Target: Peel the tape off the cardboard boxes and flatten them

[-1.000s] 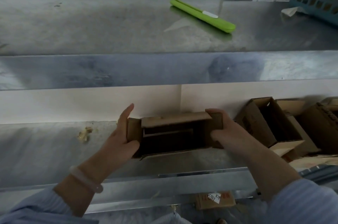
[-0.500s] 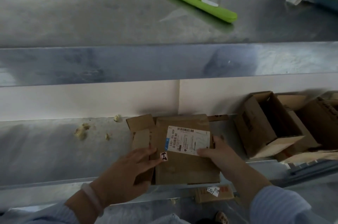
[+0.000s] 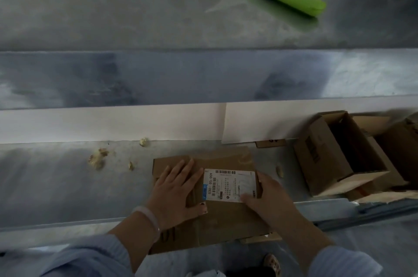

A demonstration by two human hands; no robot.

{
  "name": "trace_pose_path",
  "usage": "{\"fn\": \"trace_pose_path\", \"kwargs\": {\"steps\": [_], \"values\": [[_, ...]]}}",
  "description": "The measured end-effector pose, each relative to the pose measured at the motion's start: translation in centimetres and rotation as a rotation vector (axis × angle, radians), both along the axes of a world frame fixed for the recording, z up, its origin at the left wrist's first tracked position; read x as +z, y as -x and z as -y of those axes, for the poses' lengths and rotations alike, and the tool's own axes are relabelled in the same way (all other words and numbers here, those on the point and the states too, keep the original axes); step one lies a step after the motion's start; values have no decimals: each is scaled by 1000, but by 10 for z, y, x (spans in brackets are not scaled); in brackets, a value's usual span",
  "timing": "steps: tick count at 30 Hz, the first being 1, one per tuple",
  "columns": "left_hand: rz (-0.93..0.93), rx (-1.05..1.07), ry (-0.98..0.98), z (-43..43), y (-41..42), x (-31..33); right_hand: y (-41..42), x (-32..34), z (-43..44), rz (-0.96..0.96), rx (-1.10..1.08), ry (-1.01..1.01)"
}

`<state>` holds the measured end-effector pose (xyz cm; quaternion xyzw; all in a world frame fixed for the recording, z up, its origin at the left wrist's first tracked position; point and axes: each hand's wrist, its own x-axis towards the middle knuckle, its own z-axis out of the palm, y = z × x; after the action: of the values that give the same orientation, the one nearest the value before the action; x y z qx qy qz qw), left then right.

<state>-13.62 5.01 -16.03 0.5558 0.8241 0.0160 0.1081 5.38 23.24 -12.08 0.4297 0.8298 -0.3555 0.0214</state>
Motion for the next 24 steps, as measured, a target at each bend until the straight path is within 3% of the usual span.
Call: {"fn": "trace_pose_path", "kwargs": {"steps": [3,8,13,24], "values": [[-87,-77,2,-11,10,1,1,0,3,114,195,-250],[-100,-45,25,-28,19,3,31,-17,4,146,454,-448],[-96,88,-3,-25,7,-4,38,-36,1,129,448,-503],[-22,102,-47,-24,7,-9,40,-36,-3,164,451,-475]]}}
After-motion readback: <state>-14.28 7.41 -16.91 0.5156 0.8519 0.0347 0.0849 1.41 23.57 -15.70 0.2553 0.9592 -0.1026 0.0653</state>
